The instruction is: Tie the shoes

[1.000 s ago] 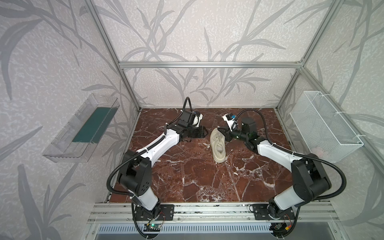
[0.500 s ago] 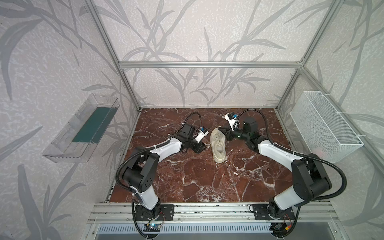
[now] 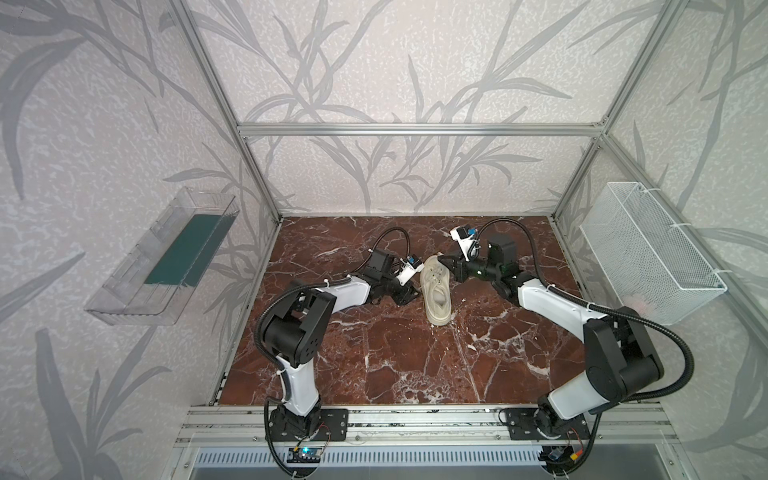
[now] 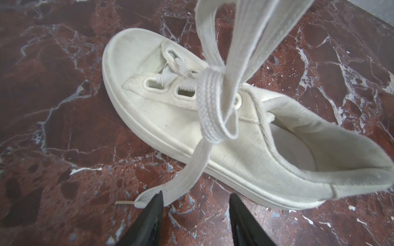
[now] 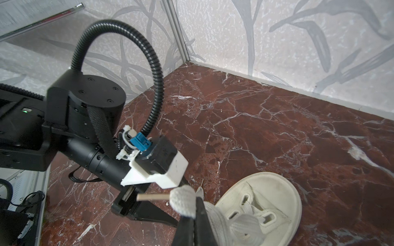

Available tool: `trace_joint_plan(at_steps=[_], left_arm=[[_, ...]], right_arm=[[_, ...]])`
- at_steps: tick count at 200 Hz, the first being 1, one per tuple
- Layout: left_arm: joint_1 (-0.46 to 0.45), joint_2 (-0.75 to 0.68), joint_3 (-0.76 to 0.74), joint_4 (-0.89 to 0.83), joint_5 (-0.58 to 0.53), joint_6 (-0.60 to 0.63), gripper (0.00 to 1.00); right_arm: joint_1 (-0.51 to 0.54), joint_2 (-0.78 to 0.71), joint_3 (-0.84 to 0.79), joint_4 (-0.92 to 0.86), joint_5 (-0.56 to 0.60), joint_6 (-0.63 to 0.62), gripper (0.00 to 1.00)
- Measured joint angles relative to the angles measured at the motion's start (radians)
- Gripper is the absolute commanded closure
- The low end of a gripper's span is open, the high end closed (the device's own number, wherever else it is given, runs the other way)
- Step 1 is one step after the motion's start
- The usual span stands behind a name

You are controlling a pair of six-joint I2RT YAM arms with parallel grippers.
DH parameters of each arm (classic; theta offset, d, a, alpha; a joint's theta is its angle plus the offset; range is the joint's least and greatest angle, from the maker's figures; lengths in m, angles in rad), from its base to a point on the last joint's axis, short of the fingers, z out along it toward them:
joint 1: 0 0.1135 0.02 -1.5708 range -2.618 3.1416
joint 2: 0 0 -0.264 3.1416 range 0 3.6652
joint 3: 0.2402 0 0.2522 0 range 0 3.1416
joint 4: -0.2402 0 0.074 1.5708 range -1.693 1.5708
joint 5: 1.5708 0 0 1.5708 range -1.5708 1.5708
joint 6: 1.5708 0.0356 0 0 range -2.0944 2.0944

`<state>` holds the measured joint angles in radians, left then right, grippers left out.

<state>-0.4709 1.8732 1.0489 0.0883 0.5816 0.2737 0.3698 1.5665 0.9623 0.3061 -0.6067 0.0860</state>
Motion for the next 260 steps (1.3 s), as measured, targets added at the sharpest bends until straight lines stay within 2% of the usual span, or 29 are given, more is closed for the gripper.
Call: trace_joint_plan(at_steps=[60,121,153,219,260], left_arm=[[0.0,0.08,0.097,-0.005,0.034,-0.065,0.61],[0.0,0.087,0.11,0.005,0.061,-0.096,0.95],[0.0,0.085,0.109,0.005,0.05,-0.095,1.0],[0.004,-0.031,0.111,-0.133,-0.078,-0.102,1.0],[0.012,-0.097,0.16,-0.259,-0.167,-0.101,1.0]], right_arm=[[-0.01,0.0,0.019,-0.001,-0.027,0.016,1.0],[-0.02,0.0,0.019,-0.002,-0.047,0.03,1.0],[-0.033,-0.011,0.018,-0.004,-0.049,0.048,1.0],[-0.11,-0.177,-0.084,-0.005,-0.012,0.145,1.0],[-0.193,-0.371,-0.224,-0.044,0.134,0.203,1.0]])
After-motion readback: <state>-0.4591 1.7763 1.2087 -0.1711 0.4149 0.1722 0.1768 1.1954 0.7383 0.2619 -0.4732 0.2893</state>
